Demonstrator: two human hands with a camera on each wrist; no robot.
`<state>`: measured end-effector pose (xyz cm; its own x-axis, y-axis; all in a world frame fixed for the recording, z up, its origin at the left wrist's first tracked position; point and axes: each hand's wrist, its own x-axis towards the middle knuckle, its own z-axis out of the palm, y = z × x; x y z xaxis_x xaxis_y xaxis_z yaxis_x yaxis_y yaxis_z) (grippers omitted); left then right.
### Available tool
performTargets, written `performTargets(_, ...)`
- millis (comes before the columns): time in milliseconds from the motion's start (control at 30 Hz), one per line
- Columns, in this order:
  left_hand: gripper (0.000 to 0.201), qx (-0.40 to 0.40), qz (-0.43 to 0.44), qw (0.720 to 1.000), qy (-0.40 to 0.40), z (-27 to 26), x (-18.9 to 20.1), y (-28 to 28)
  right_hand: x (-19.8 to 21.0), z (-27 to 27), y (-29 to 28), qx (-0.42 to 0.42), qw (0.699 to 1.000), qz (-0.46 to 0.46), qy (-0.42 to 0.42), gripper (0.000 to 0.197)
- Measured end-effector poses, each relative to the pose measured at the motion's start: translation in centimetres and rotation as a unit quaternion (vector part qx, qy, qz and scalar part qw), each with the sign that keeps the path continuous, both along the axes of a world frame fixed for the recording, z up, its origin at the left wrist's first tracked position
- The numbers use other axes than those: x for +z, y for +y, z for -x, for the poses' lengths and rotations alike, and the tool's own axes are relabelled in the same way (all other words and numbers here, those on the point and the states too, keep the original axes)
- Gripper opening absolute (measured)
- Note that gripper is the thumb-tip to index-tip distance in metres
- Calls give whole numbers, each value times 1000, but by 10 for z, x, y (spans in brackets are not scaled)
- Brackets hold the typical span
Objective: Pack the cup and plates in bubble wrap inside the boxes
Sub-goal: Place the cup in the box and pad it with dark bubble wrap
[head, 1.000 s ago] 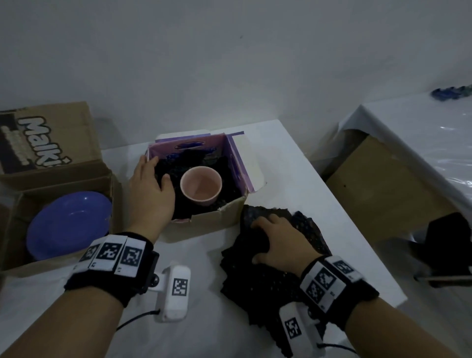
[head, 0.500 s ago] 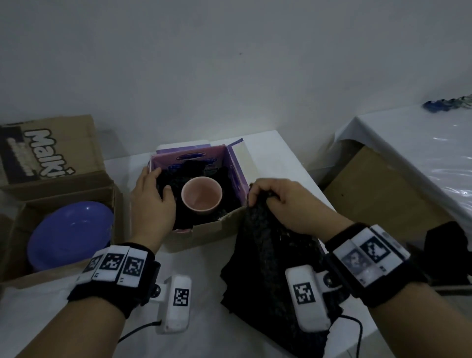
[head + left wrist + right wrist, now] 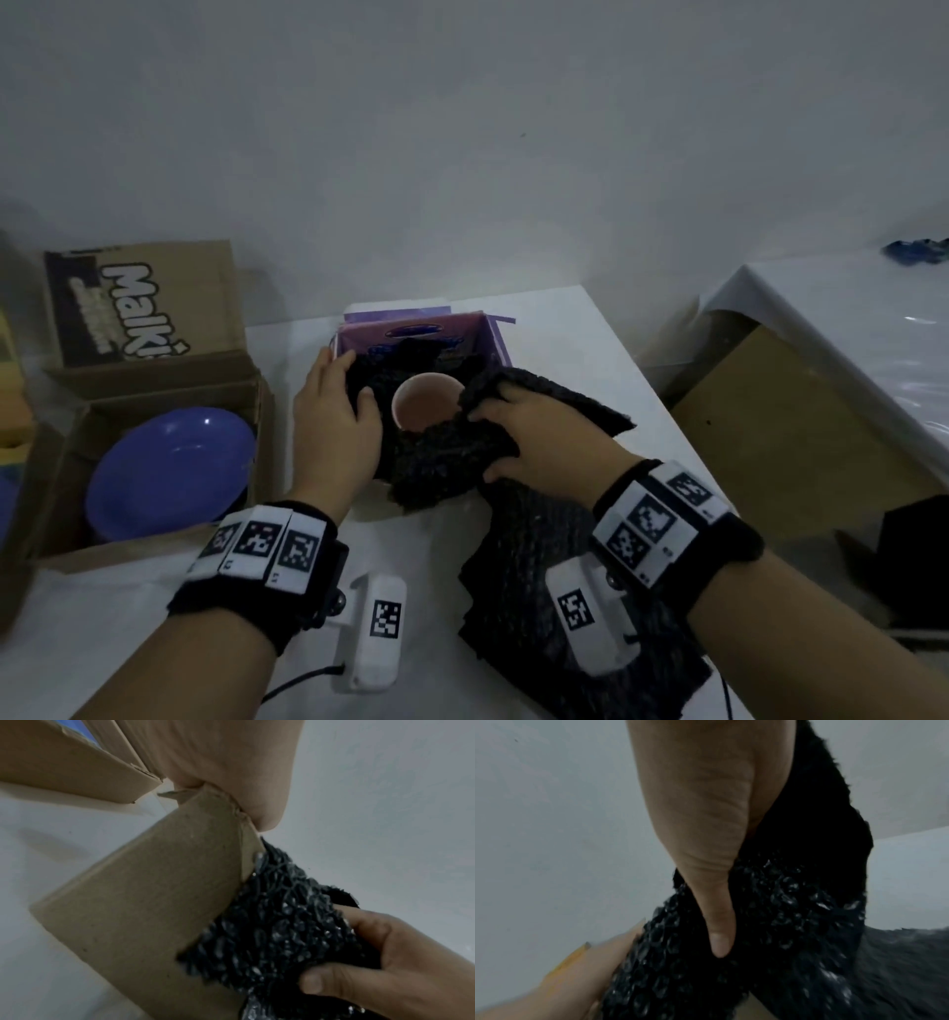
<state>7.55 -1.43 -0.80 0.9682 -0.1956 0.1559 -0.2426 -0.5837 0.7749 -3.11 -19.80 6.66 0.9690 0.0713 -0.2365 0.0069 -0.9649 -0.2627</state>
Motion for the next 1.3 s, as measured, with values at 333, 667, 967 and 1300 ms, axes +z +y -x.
performTargets(333,44,-5,3,1000,-7,-3,-4,1,27,-31,-17,-125,938,-192,-260,24)
performTargets(667,46,2,15,1000,-3,3,2,0,40,-61,-16,-216,845,-398,-285,19)
performTargets(967,45,1,19,1000,-5,3,2,0,28,-80,9,-211,823,-316,-422,43)
performTargets(1300,46,0,5,1000,-4,4,5,-1,-6,-88,42,-3,980,184,-75,40)
